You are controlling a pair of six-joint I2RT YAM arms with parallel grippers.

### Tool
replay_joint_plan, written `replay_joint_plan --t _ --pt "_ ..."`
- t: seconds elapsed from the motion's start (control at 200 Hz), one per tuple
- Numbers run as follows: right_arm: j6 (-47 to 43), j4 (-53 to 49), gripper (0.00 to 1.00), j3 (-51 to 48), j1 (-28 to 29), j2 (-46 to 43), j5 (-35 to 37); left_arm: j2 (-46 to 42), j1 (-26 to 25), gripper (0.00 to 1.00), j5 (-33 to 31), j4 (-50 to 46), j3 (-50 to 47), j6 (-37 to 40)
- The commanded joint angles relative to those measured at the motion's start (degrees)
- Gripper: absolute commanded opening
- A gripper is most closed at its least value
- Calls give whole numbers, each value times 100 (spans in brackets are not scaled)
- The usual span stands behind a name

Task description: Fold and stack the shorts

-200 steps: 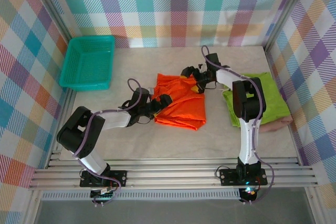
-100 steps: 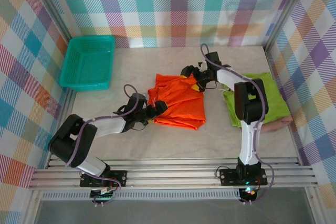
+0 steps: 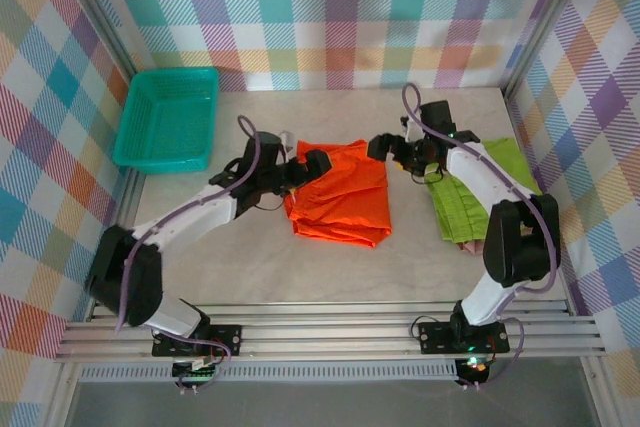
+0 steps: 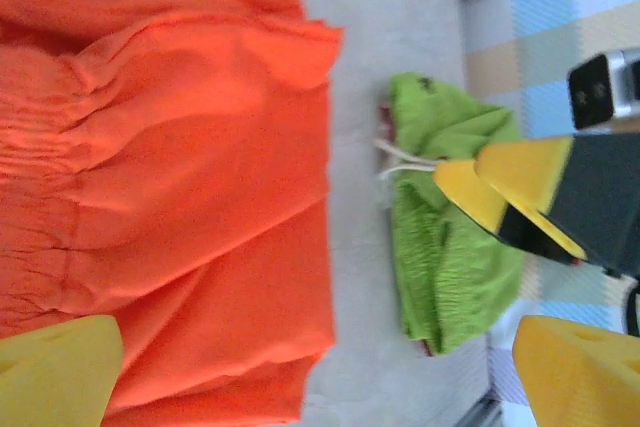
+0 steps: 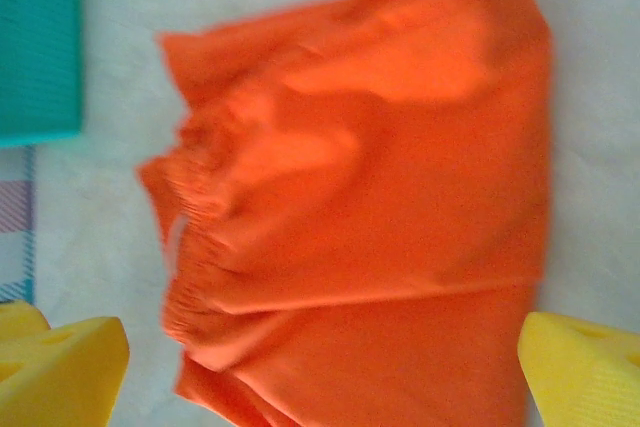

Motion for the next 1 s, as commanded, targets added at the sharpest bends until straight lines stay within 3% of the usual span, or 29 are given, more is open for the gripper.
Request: replay_joint_plan --t 0.0,0.145,0.42,0.995 --pt "-352 -297 99 -142 -133 217 -175 739 24 100 103 181 -119 -59" --pt "-582 -322 99 -104 -340 703 -703 1339 30 100 -20 615 -448 -156" --pt "-654 -200 99 19 -371 1449 -1365 1399 92 100 -249 840 -1185 -109" --pt "-208 365 93 178 84 1959 -1778 1508 92 100 -239 1065 -1434 -172"
